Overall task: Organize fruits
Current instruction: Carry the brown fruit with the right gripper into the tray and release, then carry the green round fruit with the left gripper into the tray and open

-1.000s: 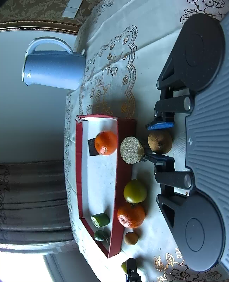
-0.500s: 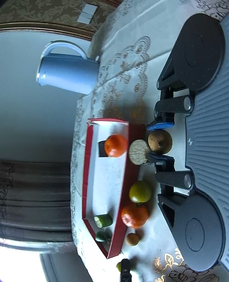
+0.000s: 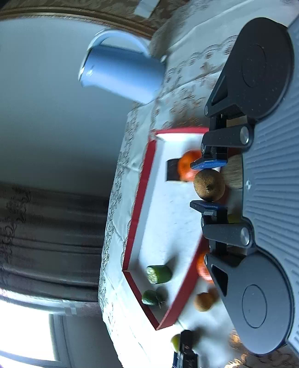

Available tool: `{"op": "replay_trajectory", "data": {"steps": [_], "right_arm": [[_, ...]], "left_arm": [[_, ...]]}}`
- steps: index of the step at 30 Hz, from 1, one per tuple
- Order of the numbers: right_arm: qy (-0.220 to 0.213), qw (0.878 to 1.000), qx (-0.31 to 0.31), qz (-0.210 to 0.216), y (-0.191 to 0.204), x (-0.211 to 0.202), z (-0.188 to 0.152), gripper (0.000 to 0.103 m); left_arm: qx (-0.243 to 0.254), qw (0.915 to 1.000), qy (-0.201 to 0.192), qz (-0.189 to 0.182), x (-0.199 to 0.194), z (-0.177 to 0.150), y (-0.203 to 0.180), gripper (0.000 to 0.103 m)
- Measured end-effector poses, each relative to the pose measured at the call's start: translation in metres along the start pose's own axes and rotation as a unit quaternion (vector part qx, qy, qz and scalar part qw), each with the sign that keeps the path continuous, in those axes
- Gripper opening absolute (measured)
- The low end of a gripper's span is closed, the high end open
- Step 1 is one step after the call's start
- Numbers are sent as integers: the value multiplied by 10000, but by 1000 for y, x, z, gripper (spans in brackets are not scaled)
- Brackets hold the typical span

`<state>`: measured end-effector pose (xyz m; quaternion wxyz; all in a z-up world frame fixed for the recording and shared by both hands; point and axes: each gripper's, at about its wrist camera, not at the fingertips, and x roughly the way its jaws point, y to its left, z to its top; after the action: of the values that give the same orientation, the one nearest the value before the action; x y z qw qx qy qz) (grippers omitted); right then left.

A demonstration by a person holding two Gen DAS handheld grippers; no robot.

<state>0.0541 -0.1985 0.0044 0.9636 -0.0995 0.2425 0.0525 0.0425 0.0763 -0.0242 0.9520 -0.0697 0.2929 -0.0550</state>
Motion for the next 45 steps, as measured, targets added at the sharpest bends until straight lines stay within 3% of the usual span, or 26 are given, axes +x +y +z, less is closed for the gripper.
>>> {"op": "replay_trajectory", "data": {"steps": [13, 26, 28, 30, 32, 37, 42, 45], "right_arm": [[494, 9975, -458, 218, 24, 62, 22, 28], [818, 9957, -234, 355, 20, 77, 18, 29], [716, 9965, -133, 412, 16, 71, 19, 35], [559, 9975, 18, 439, 8, 60, 19, 77], [127, 9991, 207, 358, -2, 39, 15, 88], [-687, 9954, 445, -490, -24, -7, -5, 89], [-579, 9839, 1318, -1060, -65, -11, -25, 93], [-366, 9766, 1852, -1024, -85, -5, -31, 93]], "left_arm": [[-42, 10000, 2, -61, 0, 0, 2, 31], [-53, 10000, 7, -76, -1, 0, 2, 31], [-47, 10000, 8, -73, 0, 0, 1, 31], [-51, 10000, 7, -74, 0, 0, 1, 31], [-47, 10000, 7, -71, 0, 0, 1, 31], [-8, 10000, 13, -46, 0, 0, 0, 31], [121, 9999, -1, -2, -1, 0, -3, 31], [282, 9996, -35, 43, -2, -1, -9, 31]]}}
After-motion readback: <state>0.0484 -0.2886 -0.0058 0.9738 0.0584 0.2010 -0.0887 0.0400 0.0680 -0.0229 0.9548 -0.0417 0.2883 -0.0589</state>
